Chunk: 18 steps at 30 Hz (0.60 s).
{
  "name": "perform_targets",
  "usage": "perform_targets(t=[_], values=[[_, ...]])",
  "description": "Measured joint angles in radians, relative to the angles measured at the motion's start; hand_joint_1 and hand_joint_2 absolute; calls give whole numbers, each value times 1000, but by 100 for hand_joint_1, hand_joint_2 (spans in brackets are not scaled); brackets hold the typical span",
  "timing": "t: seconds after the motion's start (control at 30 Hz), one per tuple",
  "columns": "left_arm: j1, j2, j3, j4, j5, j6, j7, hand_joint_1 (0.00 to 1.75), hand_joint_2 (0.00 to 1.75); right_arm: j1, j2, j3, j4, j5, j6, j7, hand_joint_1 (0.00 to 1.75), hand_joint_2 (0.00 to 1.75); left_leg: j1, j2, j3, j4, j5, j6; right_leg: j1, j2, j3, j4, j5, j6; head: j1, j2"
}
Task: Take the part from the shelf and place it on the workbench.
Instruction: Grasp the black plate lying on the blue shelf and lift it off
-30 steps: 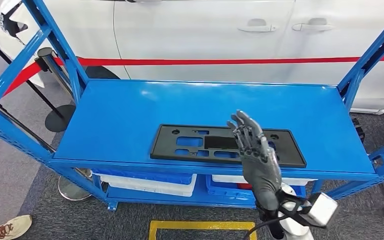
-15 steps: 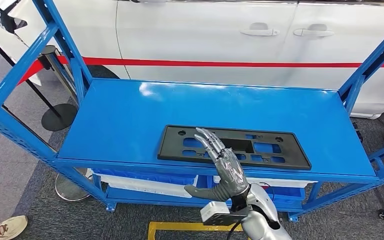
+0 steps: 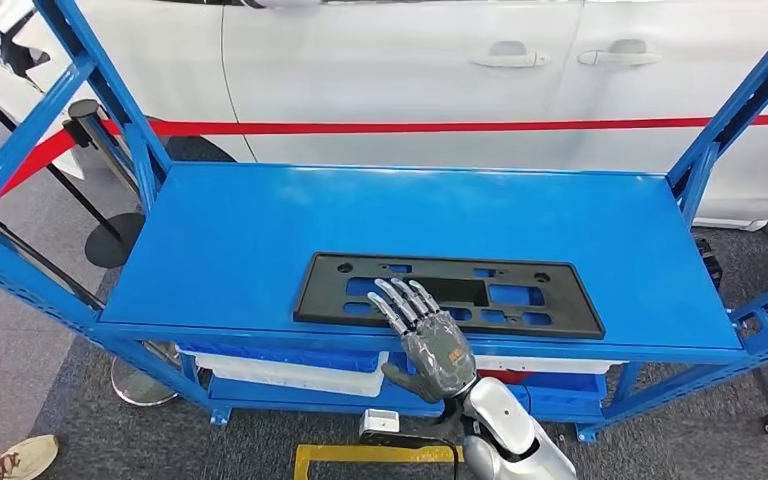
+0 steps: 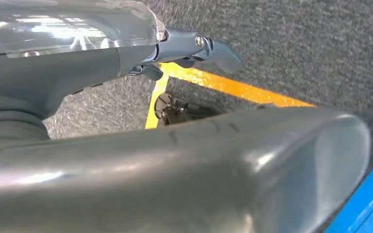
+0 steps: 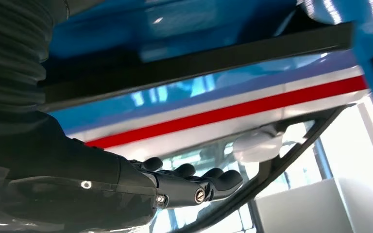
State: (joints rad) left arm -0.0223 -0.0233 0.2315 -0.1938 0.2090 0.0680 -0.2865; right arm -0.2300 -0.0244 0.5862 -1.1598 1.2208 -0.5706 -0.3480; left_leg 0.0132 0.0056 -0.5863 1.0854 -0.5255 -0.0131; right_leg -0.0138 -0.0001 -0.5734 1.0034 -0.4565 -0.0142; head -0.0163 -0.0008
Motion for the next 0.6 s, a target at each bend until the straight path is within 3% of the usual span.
perform_targets(t=[0.07,0.1,0.13,0.17,0.23,0.3,0.4,0.47,0.53,0.6], values=[[1,-1,0,0,-2,-1,0,0,0,-12,7,4,38,45,-32,28,0,175,0,0,-61,130,-60,-3,2,0,-1,1,-1,-5,0,0],[3,-1,0,0,-4,-1,1,0,0,-18,12,6,59,61,-46,39,0,175,1,0,-89,187,-78,-5,4,0,-1,1,-1,-6,0,0],[4,-1,0,0,-6,-1,0,0,0,-24,18,7,80,73,-57,48,0,175,1,0,-103,214,-78,-6,4,0,0,2,-2,-6,0,0],[5,-1,0,0,-7,-1,0,0,0,-31,25,8,100,81,-65,57,0,175,1,0,-98,200,-58,-6,5,1,0,3,-2,-6,0,0],[4,-1,1,0,-9,-1,0,0,0,-52,41,8,136,91,-79,72,0,175,1,0,-41,71,15,-2,5,4,2,7,-5,-3,0,0],[2,0,2,0,-10,-1,0,0,0,-76,58,8,166,97,-95,86,0,175,-1,-1,10,-41,55,4,8,7,-1,15,-10,5,0,0],[0,0,6,0,-10,-1,2,0,0,-102,74,8,203,107,-115,100,0,175,-3,-5,17,-63,58,18,11,7,-5,18,-9,19,1,0],[1,-1,8,0,-11,0,2,0,0,-109,80,6,217,125,-119,119,0,175,0,-5,19,-70,63,30,9,6,-13,39,-28,29,1,0],[1,-2,9,0,-15,1,2,0,0,-113,84,-5,220,151,-123,139,0,175,2,-4,19,-74,67,39,6,5,-55,131,-83,38,3,0],[1,-1,10,0,-20,0,0,0,0,-114,89,-26,223,177,-125,150,0,175,0,-3,17,-74,67,43,4,5,-118,263,-139,44,3,0]])
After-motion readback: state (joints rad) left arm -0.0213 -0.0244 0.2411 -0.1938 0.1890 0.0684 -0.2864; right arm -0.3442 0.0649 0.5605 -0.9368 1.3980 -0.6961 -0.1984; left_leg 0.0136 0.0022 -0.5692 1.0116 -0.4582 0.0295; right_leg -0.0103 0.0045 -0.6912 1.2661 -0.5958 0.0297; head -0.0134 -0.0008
